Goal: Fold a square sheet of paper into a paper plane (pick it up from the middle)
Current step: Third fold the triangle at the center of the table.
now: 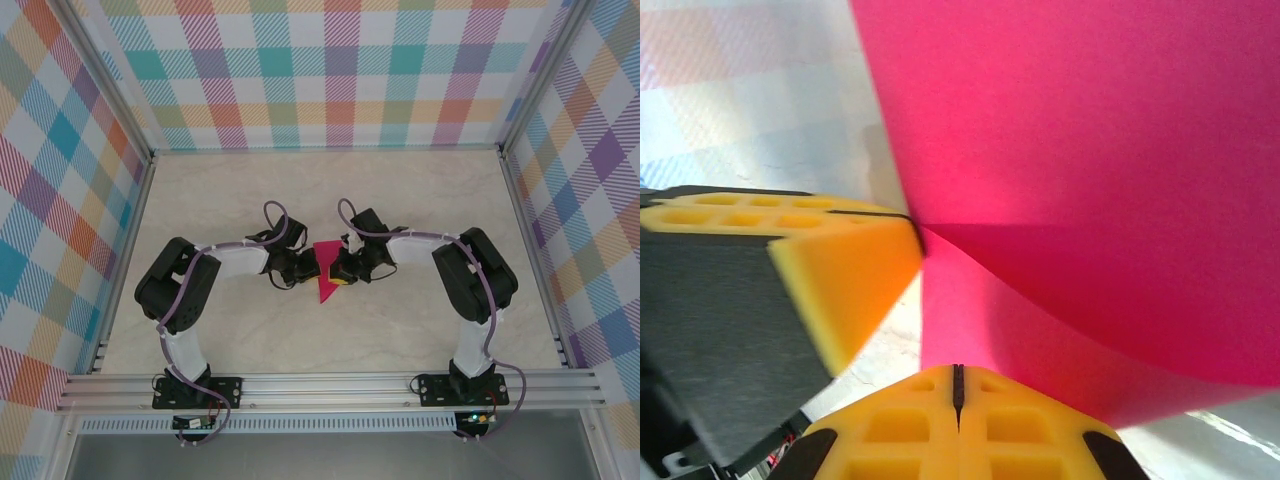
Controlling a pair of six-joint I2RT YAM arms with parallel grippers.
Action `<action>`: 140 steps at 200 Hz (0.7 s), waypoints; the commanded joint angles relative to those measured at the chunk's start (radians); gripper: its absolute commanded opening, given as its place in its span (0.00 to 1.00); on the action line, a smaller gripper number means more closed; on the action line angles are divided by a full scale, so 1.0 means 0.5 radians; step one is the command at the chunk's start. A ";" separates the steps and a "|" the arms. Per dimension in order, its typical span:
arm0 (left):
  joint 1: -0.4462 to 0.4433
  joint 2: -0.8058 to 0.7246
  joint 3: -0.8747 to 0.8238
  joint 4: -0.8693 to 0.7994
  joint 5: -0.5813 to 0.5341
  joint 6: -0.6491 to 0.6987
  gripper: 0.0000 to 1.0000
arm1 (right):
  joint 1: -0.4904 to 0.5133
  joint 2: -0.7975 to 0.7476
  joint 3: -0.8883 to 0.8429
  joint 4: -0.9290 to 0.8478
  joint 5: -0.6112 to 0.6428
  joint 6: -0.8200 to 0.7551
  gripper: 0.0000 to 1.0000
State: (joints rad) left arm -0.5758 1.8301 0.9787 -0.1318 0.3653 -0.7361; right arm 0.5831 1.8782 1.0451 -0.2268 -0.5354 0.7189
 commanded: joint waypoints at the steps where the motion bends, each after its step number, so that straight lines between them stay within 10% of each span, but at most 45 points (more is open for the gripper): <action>1: -0.036 0.113 -0.044 -0.203 -0.169 0.042 0.00 | -0.010 -0.031 -0.013 0.012 -0.005 0.001 0.00; 140: -0.048 0.041 0.046 -0.274 -0.172 0.079 0.00 | -0.010 0.143 -0.115 0.076 0.027 -0.075 0.00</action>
State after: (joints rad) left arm -0.5804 1.8297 0.9886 -0.1493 0.3565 -0.7330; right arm 0.5789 1.9110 1.0206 -0.1822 -0.5426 0.7166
